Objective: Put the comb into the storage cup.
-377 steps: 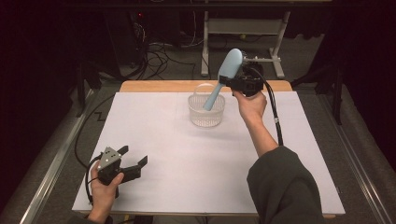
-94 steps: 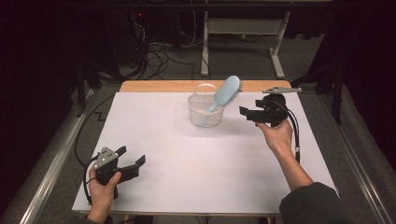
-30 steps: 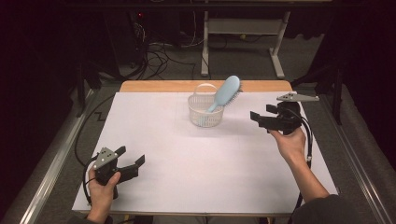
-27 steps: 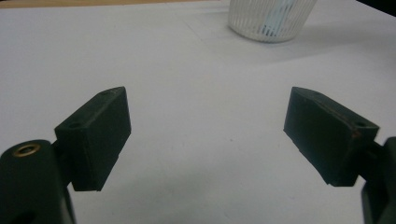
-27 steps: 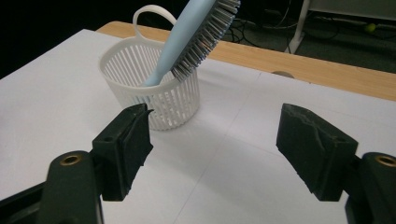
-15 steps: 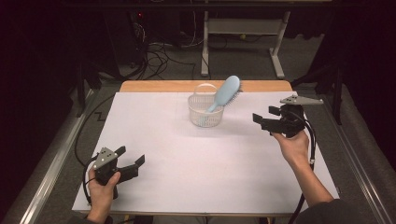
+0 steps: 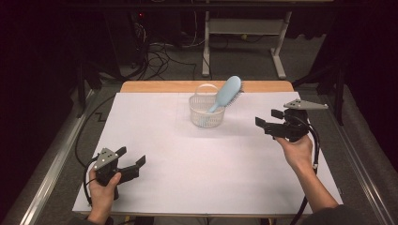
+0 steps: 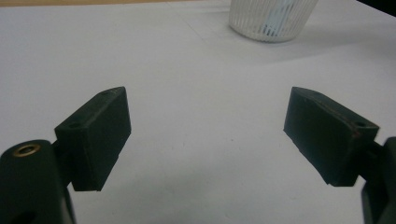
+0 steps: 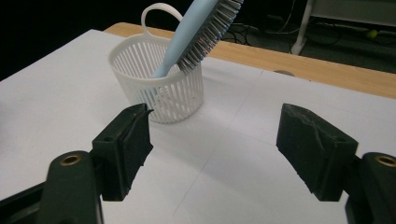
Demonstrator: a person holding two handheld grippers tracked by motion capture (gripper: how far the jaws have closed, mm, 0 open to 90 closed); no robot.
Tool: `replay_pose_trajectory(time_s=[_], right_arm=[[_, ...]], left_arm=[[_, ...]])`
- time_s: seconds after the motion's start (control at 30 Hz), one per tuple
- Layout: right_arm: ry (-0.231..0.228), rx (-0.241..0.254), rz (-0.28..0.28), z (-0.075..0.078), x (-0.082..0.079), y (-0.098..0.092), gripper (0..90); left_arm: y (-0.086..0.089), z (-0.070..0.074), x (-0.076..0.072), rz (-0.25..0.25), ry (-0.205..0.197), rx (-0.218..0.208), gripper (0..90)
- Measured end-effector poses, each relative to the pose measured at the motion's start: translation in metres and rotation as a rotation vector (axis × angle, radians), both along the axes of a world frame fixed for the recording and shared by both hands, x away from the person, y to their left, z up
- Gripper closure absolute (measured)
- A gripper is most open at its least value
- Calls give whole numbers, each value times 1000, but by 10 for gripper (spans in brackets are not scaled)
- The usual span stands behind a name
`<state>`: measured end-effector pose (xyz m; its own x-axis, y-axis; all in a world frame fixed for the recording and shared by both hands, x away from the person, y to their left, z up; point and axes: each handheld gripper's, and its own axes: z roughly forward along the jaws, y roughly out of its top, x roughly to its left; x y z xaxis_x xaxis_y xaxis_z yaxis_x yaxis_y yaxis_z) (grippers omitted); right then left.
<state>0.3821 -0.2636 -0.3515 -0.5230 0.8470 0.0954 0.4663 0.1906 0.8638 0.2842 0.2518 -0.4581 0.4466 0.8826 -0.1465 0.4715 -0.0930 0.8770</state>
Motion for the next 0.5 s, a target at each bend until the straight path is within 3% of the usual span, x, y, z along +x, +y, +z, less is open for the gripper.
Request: replay_pose_trajectory(time_s=[0.5], right_arm=[[-6,16,-5,-6,-12,-10,264]], left_arm=[[0,0,0,2,0,4,158]])
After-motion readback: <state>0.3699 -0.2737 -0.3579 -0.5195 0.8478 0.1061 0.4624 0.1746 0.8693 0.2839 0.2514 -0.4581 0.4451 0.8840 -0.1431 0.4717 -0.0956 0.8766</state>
